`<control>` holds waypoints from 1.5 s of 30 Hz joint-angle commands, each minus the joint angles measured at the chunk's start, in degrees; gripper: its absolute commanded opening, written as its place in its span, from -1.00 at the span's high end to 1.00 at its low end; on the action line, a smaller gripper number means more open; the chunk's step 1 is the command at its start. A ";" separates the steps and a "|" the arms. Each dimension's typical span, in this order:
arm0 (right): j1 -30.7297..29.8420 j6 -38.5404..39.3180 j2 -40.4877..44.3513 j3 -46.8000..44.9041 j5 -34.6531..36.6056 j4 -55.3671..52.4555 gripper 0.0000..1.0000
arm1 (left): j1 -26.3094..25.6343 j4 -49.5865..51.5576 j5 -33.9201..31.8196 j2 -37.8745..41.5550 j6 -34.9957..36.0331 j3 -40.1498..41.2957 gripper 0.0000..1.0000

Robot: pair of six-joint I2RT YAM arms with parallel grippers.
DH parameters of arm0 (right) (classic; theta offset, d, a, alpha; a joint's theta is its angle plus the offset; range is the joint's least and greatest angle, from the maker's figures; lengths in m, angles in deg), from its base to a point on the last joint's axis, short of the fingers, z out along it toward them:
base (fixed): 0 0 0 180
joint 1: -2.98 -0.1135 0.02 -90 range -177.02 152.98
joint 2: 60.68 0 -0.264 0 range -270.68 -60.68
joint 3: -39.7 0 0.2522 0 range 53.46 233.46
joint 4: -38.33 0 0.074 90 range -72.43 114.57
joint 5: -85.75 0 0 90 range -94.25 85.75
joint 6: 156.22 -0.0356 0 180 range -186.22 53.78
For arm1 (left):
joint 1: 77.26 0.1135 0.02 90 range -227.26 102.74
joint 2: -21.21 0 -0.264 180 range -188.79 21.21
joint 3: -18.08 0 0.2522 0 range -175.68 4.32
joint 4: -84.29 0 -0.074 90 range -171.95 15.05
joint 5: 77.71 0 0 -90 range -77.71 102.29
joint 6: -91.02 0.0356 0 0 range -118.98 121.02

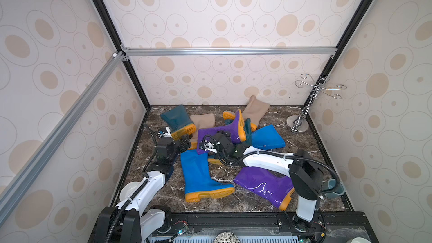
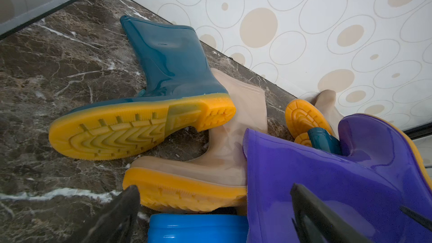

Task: Match and arrange rain boots in pairs
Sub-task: Pick up the rain boot from the rain pile shoes.

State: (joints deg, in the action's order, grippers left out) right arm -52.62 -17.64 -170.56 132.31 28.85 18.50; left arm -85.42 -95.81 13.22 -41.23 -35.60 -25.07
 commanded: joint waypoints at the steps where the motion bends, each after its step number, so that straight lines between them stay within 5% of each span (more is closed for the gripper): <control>1: 0.52 2.09 -2.69 2.99 3.73 -1.59 -0.99 | -0.19 1.76 -1.09 -0.53 0.63 -3.26 -1.00; 4: 1.24 1.78 -4.57 4.34 6.54 -0.76 -0.71 | -0.19 2.17 -1.45 -0.96 0.93 -4.22 -1.00; 8: 2.23 -0.67 -2.28 4.51 7.79 -0.22 0.35 | -0.19 2.46 -1.54 -1.26 1.19 -5.92 -1.00; 12: 3.11 -8.62 4.54 7.03 -0.26 -7.37 1.00 | -0.19 2.96 -0.78 -1.76 1.85 -9.12 -1.00; 19: 9.71 -25.42 15.09 11.42 -23.15 -14.89 1.00 | -0.19 3.69 -0.54 -2.87 3.00 -16.34 -1.00; 31: 26.99 -56.93 27.80 -0.66 -57.65 4.01 1.00 | -0.82 -1.86 5.07 -8.42 0.28 -19.23 -1.00; 38: 35.86 -73.48 29.10 -16.88 -61.68 16.61 1.00 | -2.63 -4.71 5.93 -10.39 -0.47 -17.50 -1.00; 45: 41.10 -74.69 30.63 -23.88 -59.97 17.45 1.00 | -3.93 -4.58 6.02 -12.08 0.23 -18.06 -1.00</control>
State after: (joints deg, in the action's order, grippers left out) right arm -12.95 -88.85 -139.57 110.74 -31.06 35.62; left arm -88.70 -98.96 18.66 -52.64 -35.16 -42.51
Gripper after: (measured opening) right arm 0.070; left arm 0.999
